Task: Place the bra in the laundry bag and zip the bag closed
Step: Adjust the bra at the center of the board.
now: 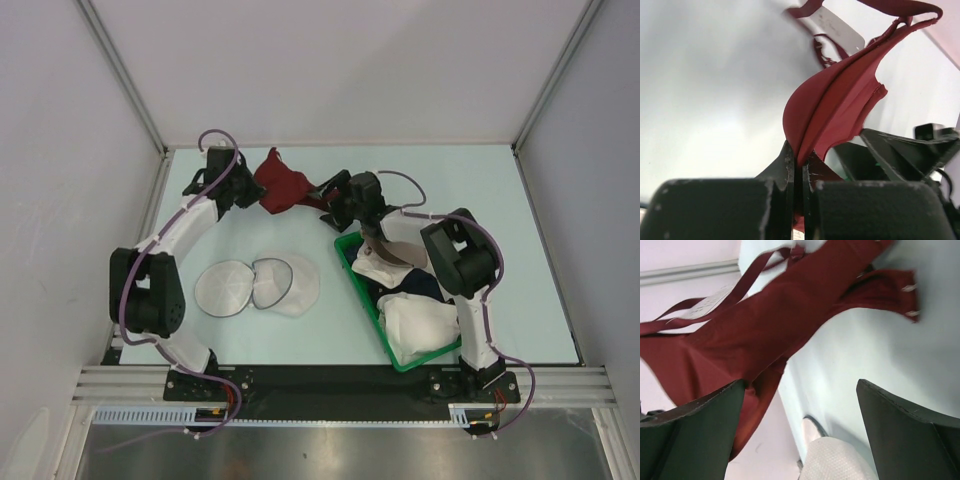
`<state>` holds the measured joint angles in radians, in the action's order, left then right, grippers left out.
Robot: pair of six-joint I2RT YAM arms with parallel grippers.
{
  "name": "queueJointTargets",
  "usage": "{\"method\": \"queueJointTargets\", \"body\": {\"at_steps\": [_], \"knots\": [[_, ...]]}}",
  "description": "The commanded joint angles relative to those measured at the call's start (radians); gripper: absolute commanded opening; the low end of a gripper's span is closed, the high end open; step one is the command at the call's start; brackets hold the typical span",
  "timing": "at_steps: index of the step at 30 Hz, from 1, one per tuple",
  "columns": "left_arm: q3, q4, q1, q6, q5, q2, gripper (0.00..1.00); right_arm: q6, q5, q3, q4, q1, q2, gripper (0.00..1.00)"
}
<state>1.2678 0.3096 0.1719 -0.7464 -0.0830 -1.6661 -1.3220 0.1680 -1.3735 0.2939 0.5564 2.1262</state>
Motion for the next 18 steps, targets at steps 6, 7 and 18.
{"method": "queueJointTargets", "body": {"at_steps": [6, 7, 18], "knots": [[0.090, 0.075, 0.034, 0.044, 0.081, 0.109, 0.00, -0.181, -0.165, 0.166, 0.255, 0.017, -0.153, 1.00], [0.097, 0.083, 0.038, 0.045, 0.081, 0.115, 0.00, -0.192, -0.166, 0.177, 0.260, 0.020, -0.173, 1.00], [0.154, 0.118, 0.052, -0.019, 0.043, 0.204, 0.00, -0.342, -0.255, 0.268, 0.455, 0.086, -0.210, 1.00]]}}
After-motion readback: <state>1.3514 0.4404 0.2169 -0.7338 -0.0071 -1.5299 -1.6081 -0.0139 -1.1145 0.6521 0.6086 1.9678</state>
